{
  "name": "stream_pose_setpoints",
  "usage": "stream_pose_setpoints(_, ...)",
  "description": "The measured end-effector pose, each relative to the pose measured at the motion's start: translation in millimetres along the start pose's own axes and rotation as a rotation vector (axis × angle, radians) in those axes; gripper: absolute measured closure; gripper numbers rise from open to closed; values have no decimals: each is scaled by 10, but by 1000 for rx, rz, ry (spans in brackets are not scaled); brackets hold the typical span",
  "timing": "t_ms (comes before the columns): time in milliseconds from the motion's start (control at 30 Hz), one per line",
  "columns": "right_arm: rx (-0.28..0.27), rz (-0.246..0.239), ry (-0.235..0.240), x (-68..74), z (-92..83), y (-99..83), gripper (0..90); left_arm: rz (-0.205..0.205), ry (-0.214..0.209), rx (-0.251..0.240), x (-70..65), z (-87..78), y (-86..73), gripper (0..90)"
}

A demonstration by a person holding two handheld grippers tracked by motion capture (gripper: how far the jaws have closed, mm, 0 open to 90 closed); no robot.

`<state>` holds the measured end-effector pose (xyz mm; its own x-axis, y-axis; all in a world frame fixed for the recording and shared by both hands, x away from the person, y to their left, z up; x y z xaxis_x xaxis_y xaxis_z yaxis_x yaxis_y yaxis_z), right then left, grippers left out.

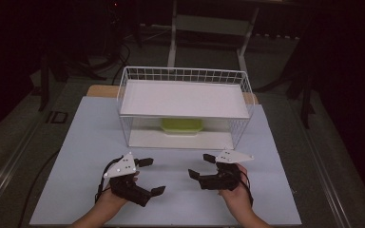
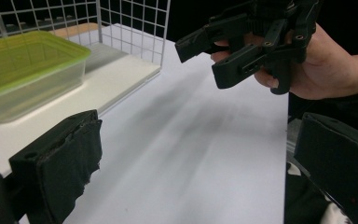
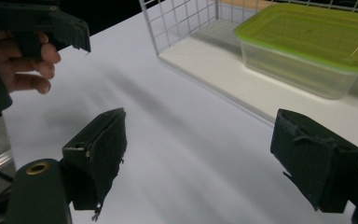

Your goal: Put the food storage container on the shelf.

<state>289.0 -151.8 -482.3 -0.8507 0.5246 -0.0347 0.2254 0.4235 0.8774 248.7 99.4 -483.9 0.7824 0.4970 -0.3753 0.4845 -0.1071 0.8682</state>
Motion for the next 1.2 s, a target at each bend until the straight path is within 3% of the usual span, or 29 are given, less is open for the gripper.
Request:
stream_pose_setpoints(333,-7,-12,8,-17,-189,-113,197,-19,7,-18,-2,-153,-98,14)
stream_pose_setpoints(567,8,-11,55,-50,-273,-240,191,-26,19,-18,63,-190,-174,14)
stream_pose_setpoints(800,-6,-35,32,-128,-299,-342,183,-18,37,-22,152,-176,-258,14)
stream_pose_setpoints(900,19,-50,21,-149,-287,-399,182,-5,41,-4,173,-137,-312,14)
stream_pose_setpoints(1033,43,-63,27,-149,-256,-453,182,-10,35,22,192,-73,-376,14)
stream_pose_setpoints(1200,36,-69,37,-145,-255,-455,182,-6,29,25,188,-53,-380,14)
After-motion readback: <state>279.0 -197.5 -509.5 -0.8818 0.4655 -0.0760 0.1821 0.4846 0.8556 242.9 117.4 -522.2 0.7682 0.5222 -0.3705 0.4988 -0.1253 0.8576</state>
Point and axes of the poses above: each handheld gripper's, and its own axes: z roughly forward along the jaws, y roughly out of its top, x roughly to its left, the point moved 4 cm from there along z, roughly forward along the jaws, and after that the axes turned 13 degrees about -z, right-handed, at the moved point
